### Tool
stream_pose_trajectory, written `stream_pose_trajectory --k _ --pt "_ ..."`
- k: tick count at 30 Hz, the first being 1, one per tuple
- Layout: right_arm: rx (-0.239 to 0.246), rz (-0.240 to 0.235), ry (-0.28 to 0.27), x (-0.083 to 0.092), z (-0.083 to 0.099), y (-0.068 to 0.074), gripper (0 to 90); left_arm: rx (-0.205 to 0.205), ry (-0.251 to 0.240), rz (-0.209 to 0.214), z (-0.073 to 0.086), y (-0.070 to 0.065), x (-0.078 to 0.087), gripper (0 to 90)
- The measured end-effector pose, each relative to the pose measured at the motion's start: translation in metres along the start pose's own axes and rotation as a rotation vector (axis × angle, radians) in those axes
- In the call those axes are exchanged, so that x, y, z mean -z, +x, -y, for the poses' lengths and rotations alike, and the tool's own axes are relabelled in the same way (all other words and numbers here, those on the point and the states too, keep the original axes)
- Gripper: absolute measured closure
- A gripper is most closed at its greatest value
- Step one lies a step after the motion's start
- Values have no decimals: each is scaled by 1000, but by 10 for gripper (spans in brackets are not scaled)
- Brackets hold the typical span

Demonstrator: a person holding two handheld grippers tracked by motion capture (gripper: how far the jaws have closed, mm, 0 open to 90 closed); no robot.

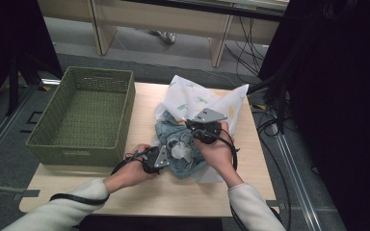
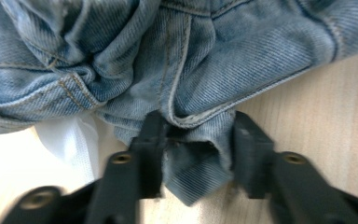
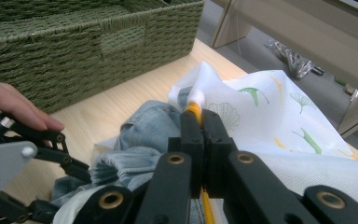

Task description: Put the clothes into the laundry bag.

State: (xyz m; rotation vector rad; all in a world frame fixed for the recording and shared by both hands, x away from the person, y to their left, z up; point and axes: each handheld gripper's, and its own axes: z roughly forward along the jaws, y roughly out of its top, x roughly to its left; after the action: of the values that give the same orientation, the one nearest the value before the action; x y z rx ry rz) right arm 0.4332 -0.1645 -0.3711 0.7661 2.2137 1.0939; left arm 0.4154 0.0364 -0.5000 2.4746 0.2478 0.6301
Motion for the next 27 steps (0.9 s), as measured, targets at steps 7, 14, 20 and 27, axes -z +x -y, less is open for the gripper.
stream_pose_trajectory --k 7,14,20,27 --pt "11 -1 -4 -1 -2 4 900 122 -68 -45 -5 2 9 821" --pt "8 9 -26 1 -5 5 900 225 -194 -58 -16 9 36 830" --pt "17 6 -38 2 -10 9 900 277 -272 -70 -28 13 60 830" --pt "24 4 -64 7 -17 14 900 282 -311 -118 -39 16 85 830"
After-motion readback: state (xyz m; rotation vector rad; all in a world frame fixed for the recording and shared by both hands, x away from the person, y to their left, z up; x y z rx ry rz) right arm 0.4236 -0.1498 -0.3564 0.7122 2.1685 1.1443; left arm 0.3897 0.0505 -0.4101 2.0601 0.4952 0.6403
